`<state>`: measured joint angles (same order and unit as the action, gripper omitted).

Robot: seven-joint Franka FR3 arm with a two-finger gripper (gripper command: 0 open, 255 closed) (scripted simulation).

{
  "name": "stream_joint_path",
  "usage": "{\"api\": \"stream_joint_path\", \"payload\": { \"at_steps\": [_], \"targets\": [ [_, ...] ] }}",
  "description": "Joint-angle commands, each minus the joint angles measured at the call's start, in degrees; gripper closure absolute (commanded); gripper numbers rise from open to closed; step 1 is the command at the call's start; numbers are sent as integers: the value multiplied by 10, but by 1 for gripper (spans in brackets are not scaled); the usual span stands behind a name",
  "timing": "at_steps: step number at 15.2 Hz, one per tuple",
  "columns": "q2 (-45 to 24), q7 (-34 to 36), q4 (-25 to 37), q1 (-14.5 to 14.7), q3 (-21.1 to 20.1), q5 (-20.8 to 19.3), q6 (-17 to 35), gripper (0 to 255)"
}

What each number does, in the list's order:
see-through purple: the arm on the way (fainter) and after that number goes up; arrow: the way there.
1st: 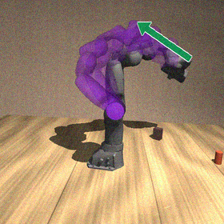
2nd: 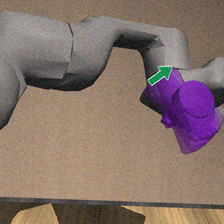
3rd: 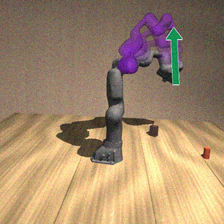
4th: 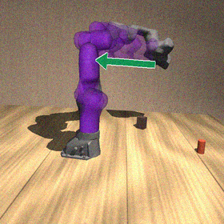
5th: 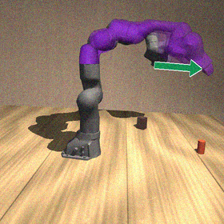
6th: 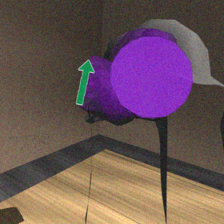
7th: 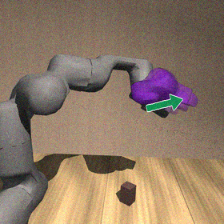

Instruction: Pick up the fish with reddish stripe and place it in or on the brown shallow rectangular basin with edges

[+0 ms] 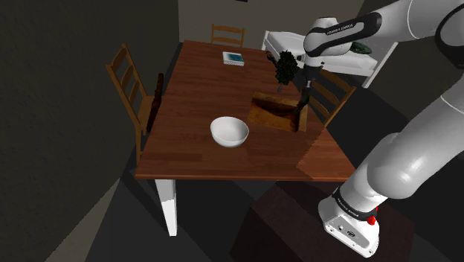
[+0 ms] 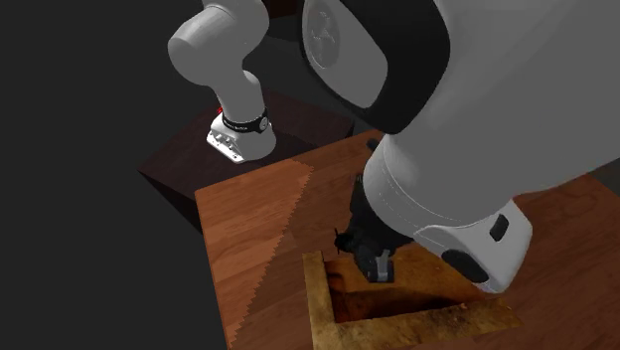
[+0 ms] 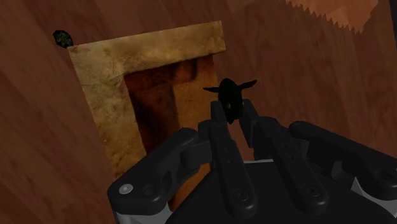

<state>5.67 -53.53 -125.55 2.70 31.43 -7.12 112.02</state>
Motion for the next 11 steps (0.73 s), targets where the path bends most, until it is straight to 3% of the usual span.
{"api": "stream_joint_path", "payload": {
  "at_steps": [1,6,11],
  "targets": [
    [-51,-13,52,6,2,29,-7,255],
    [-192,-50,214,-6,-3,105,-48,255],
    [-206,-54,192,-10,-7,113,-13,255]
  ]
}}
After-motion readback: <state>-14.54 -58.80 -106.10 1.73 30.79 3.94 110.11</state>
